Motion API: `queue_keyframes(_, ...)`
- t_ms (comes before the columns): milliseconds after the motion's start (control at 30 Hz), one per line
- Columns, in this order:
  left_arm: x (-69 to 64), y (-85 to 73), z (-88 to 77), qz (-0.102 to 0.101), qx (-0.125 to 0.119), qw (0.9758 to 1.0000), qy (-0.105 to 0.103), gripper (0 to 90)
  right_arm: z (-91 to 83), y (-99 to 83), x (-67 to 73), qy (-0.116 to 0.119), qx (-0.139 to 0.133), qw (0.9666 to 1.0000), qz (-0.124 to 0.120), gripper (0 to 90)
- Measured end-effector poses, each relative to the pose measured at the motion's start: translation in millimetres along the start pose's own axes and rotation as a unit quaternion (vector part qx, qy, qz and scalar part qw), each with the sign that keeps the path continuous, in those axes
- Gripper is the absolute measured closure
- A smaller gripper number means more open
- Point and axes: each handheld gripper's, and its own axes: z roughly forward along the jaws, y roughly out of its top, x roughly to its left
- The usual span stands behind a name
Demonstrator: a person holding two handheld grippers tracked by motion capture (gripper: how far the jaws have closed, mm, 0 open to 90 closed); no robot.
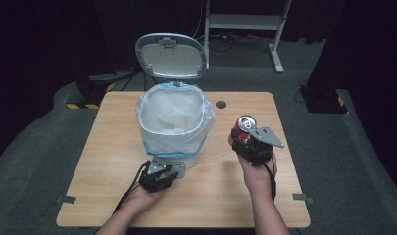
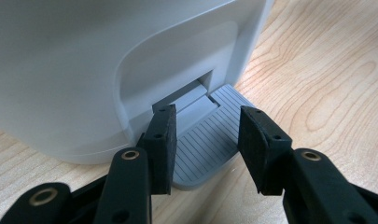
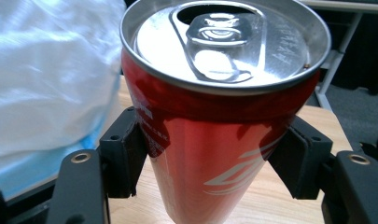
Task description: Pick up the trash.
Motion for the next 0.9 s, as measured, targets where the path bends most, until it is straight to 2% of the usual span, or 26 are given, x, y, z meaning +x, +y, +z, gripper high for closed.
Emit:
queue_keyframes(500, 1.6, 0.2, 0.1, -0.008, -0.001, 1.0, -0.005, 56.5, -12.3, 20.4, 13.9, 0.008, -0.031, 0.9994, -0.014, 33.5)
queue_keyframes(900, 0.2, 0.3, 0.3, -0.001, 0.0, 1.0, -0.001, 56.4, -13.6, 28.8, 21.7, 0.005, -0.042, 0.999, -0.012, 33.6)
